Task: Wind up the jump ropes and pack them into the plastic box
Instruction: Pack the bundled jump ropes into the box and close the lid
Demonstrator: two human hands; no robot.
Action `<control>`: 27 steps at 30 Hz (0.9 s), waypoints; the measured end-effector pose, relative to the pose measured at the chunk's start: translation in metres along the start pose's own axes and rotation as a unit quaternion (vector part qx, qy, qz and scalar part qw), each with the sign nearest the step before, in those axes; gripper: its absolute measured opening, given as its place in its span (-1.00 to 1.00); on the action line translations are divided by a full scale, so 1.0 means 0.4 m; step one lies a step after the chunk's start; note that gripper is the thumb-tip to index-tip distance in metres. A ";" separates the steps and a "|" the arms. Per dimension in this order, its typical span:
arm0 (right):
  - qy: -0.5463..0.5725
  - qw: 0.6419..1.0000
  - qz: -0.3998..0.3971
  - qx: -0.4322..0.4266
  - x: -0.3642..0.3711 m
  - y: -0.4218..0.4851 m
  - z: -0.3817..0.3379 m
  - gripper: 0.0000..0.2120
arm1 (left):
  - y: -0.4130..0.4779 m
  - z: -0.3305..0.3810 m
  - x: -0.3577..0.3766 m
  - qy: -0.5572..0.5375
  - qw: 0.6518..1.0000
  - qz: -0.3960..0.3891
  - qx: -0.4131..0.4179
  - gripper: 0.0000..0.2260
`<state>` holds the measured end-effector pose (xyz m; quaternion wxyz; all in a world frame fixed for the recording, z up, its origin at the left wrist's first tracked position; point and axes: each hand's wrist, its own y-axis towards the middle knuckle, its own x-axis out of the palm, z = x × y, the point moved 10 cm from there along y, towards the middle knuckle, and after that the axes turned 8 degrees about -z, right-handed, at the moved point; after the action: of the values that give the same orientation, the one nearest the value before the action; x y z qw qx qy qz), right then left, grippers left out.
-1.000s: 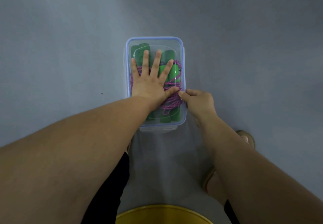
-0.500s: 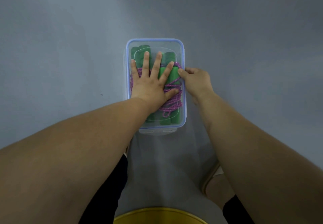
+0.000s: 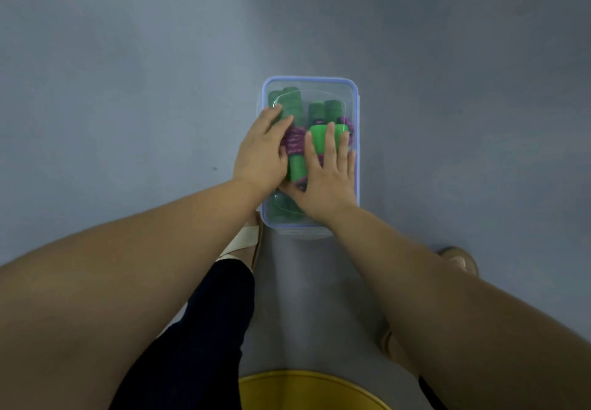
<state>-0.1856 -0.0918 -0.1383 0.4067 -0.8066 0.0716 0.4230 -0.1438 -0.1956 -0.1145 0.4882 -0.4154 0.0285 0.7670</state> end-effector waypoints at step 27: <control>-0.075 0.996 -0.030 0.032 0.047 0.024 0.000 0.05 | -0.018 -0.148 0.004 -0.267 0.921 -0.063 -0.278 -0.72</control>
<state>-0.1780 -0.0939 -0.1578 0.4492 -0.7611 0.0303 0.4669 -0.1026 -0.2173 -0.1517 0.3903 -0.3153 -0.3436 0.7939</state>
